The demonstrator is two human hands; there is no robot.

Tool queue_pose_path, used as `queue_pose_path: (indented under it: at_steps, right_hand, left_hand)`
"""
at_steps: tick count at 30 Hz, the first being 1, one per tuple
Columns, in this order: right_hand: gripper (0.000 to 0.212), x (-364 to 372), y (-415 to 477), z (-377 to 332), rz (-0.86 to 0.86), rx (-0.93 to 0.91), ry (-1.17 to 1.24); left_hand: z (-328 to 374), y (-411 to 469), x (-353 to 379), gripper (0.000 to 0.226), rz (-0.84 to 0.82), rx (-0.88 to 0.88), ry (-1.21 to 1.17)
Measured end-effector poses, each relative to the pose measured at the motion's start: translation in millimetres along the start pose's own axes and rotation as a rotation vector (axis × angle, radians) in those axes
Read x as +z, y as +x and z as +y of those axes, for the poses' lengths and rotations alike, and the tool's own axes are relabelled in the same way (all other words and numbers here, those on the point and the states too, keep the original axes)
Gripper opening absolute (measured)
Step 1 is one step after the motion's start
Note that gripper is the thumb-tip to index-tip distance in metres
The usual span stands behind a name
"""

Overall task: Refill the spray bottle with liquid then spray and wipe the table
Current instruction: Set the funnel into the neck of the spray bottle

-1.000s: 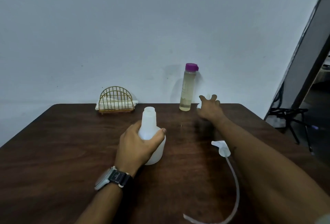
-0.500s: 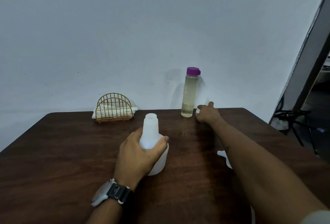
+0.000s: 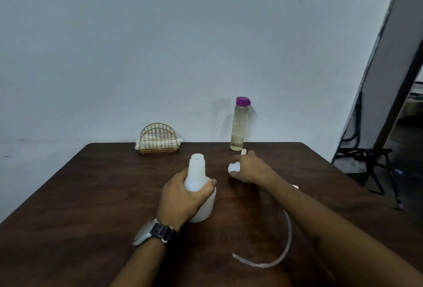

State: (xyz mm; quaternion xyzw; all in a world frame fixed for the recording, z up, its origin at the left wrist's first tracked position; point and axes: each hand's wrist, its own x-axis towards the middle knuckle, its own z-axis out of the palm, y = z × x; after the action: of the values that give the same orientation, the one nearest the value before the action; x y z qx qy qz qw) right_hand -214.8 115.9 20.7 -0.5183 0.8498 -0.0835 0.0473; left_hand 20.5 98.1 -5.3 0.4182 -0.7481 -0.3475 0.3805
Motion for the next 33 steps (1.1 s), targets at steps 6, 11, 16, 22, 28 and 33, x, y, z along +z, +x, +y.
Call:
queue_pose_path:
  at_steps: [6,11,16,22,28,33]
  right_hand:
    - [0.050,-6.7,-73.1,-35.0,0.016,-0.105,0.385]
    - [0.038,-39.5,-112.2,-48.7,-0.029,0.042,1.115]
    - [0.057,-77.8,-139.8,-54.1,-0.196,0.005,1.805]
    - [0.067,-92.3,-159.7,-85.8,-0.589,-0.063,1.817]
    - [0.071,-98.7,-147.2,-94.4,-0.635,0.044,1.585]
    - [0.069,-97.4,-141.2,-100.4,-0.698,0.080,1.525]
  left_hand:
    - [-1.1,-37.6,-24.5,0.033,0.020,0.022,-0.005]
    - [-2.9,-53.1,-31.0,0.037,0.018,0.016,0.021]
    - [1.1,-59.3,-31.2,0.038,0.016,0.012,0.015]
    - [0.2,-61.3,-28.3,0.035,0.039,0.033,-0.016]
    - [-0.5,-59.1,-27.0,0.038,0.039,0.025,-0.021]
    - [-1.4,-59.3,-27.4,0.031,0.032,0.043,-0.020]
